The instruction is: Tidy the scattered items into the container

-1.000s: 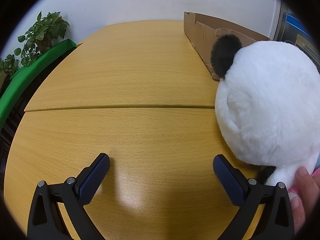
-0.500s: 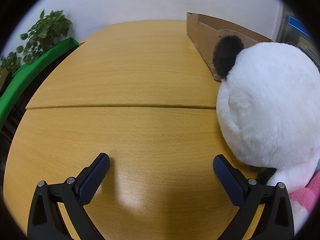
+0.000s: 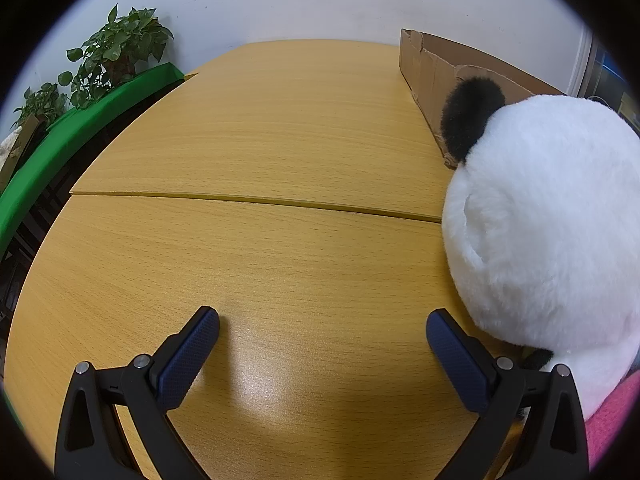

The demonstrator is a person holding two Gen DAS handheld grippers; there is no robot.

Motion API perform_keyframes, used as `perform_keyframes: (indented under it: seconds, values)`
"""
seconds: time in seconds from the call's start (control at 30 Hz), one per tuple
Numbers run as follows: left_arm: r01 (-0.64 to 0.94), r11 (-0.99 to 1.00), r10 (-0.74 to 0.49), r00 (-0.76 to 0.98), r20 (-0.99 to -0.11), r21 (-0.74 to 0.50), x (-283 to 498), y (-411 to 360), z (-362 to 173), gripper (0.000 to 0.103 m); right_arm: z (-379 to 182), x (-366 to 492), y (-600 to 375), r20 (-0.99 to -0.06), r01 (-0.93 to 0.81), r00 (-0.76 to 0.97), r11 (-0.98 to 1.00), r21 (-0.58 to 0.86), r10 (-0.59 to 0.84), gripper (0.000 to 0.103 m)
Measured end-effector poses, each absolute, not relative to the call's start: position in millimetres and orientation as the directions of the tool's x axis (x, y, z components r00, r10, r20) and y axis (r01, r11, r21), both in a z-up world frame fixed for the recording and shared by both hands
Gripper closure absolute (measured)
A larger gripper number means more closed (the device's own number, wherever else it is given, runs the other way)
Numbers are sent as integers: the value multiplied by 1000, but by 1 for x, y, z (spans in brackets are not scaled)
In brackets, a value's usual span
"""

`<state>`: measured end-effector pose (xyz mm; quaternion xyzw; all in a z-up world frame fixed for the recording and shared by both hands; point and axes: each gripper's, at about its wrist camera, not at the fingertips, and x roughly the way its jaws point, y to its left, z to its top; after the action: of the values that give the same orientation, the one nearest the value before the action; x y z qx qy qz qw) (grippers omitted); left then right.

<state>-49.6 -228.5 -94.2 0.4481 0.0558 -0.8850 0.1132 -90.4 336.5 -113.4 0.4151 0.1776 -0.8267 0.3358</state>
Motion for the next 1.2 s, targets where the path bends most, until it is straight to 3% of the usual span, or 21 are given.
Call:
perform_keyframes:
  seconds: [0.53, 0.87, 1.0, 1.2]
  values:
    - [250, -968, -150, -574, -805, 3, -49, -228, -95, 0, -113, -90, 336, -805, 702, -430, -712, -14, -408, 0]
    - [248, -969, -149, -574, -805, 3, -48, -229, -95, 0, -107, -66, 352, -833, 570, -474, -820, -43, -286, 0]
    - [267, -964, -164, -570, -805, 7, -50, -228, -96, 0, -80, -8, 376, -793, 423, -589, -895, -139, -155, 0]
    - [258, -966, -172, -594, -786, 16, -12, -230, -85, 1, 3, 84, 384, -629, 189, -761, -982, 14, -155, 0]
